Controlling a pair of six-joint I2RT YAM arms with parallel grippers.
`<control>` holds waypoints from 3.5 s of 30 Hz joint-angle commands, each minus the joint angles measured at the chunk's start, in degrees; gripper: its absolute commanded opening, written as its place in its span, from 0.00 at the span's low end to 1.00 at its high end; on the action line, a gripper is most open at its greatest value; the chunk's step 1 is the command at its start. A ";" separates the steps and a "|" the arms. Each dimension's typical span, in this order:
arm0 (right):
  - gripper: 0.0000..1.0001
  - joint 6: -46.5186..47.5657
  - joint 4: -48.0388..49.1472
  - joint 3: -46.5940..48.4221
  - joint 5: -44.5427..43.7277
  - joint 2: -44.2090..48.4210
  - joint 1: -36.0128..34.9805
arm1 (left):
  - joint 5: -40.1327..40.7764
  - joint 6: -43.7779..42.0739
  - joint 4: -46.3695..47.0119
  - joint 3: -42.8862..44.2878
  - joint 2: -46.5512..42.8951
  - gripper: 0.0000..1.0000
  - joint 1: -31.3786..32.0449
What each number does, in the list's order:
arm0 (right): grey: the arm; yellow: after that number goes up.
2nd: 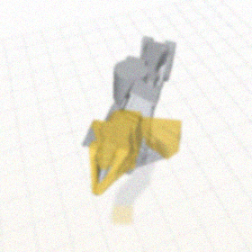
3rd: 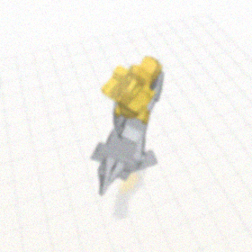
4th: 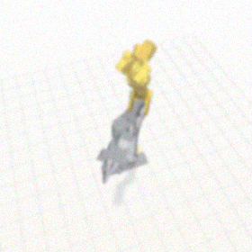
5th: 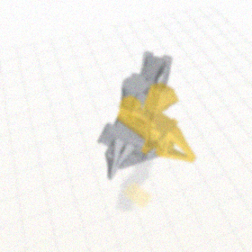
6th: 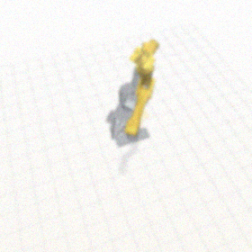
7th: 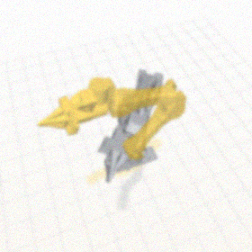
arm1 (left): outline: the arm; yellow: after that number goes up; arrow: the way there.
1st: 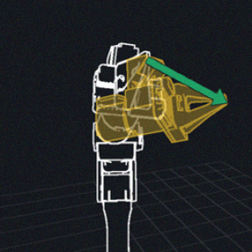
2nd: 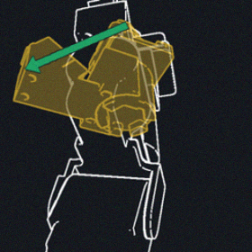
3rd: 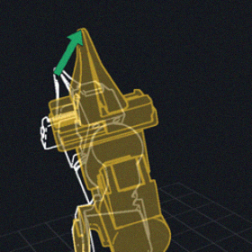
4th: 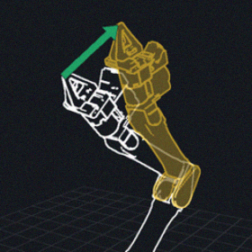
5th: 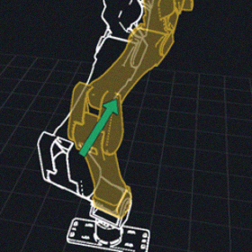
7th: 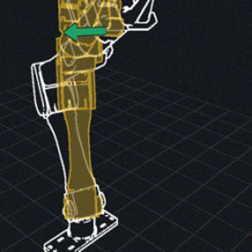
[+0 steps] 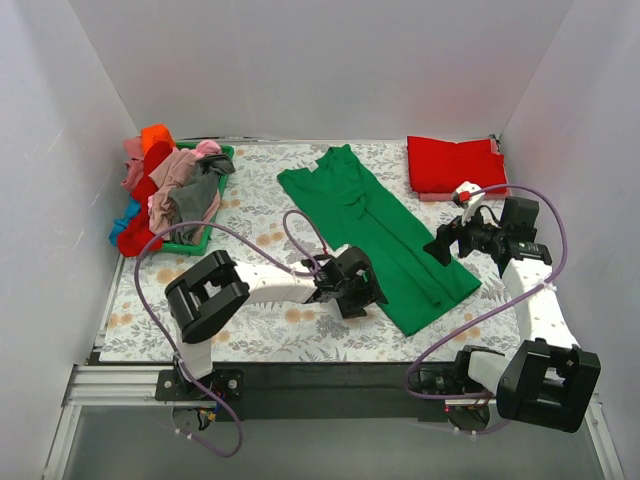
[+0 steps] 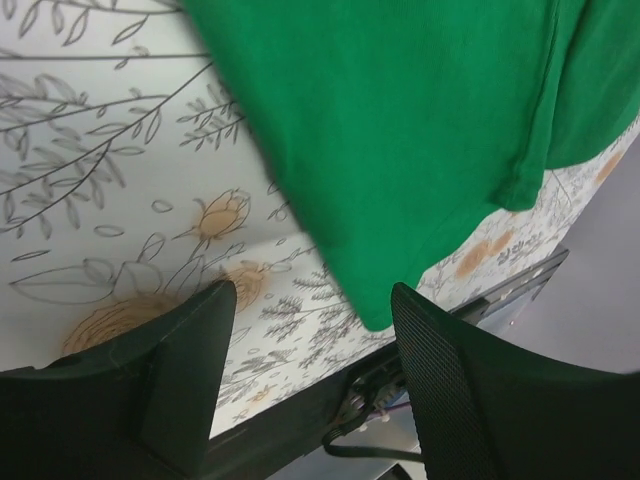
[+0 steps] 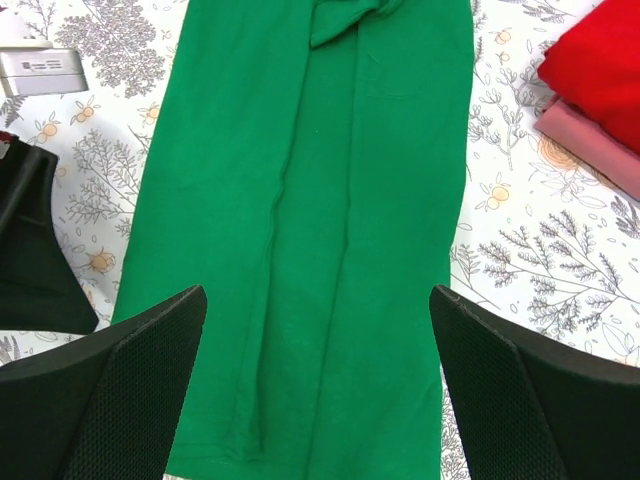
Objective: Fold and stack the t-shirts
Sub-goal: Fold the tshirt
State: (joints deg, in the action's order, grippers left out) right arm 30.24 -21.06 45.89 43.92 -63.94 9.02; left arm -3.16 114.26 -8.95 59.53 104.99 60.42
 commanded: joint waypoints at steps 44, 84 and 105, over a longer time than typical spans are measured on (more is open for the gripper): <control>0.93 56.06 -37.48 -3.78 4.97 0.22 -17.42 | -20.21 -52.14 -21.90 -12.78 -42.94 0.68 -15.42; 0.57 36.12 -12.52 -21.54 -20.10 6.55 -56.74 | 2.46 -100.55 0.07 -35.36 -38.19 0.75 13.32; 0.35 36.56 -13.48 -21.19 -20.72 6.90 -56.74 | 6.15 -101.43 2.89 -36.59 -40.57 0.61 12.44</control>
State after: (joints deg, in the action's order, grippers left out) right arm 66.19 -34.22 25.43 24.99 -57.34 -47.37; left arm -1.83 14.57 -8.01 23.22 65.82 73.63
